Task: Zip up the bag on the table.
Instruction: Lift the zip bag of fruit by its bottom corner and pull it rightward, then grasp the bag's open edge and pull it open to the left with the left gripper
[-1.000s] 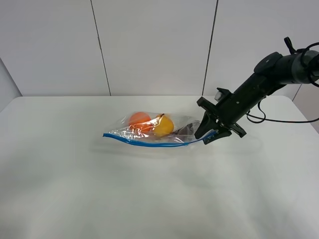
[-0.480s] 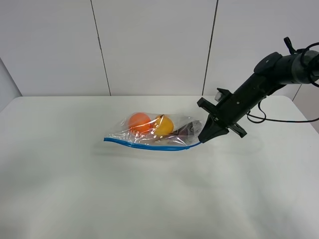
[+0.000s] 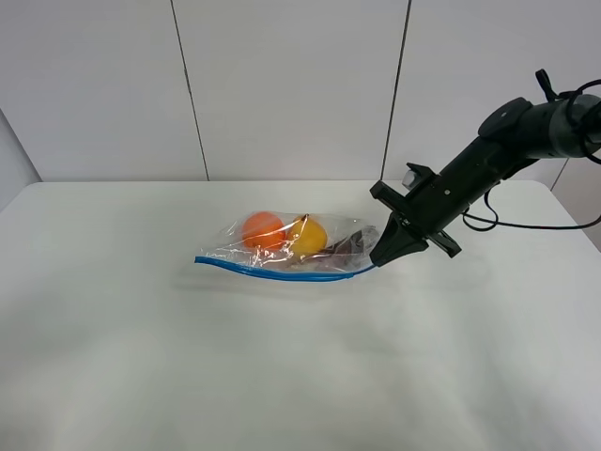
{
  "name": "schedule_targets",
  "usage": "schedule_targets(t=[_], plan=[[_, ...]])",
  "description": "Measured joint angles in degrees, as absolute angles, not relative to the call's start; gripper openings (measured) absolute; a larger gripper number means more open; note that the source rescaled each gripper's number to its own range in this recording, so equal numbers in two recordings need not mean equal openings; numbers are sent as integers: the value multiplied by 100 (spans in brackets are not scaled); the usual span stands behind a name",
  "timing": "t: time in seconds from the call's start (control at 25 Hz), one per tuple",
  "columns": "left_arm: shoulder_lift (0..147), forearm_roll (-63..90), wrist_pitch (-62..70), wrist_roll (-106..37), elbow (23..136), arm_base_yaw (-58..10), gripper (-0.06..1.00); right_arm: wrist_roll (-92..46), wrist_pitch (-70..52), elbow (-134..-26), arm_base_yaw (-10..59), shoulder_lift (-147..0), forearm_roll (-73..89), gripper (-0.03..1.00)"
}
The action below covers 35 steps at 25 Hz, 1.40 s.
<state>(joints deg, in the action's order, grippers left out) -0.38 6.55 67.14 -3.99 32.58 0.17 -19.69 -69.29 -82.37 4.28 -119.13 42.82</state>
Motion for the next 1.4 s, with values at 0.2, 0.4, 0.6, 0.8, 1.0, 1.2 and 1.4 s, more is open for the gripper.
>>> schedule_targets(t=[0.2,0.4,0.6,0.8,1.0,1.2,1.4], plan=[[-38,655,6714,-399,3258,17,100,-1981,-6943,-8311,428,-11913,4317,0],[-38,655,6714,-399,3258,17,100,-1986,-6978,-8693,428,-11913,4839,0],[-38,655,6714,-399,3258,17,100,-1986,-6973,-8990,428,-11913,5151,0],[-38,655,6714,-399,3258,17,100,-1986,-6973,-8998,428,-11913,5151,0],[516,737,6468,-399,3588,17,100,-1986,-6973,-8998,428,-11913,5151,0],[2170,784,5758,-411,4373,17,100,-1986,-6973,-8998,428,-11913,5151,0],[3885,784,4883,-866,4908,17,100,-1986,-6973,-8998,428,-11913,5146,0]])
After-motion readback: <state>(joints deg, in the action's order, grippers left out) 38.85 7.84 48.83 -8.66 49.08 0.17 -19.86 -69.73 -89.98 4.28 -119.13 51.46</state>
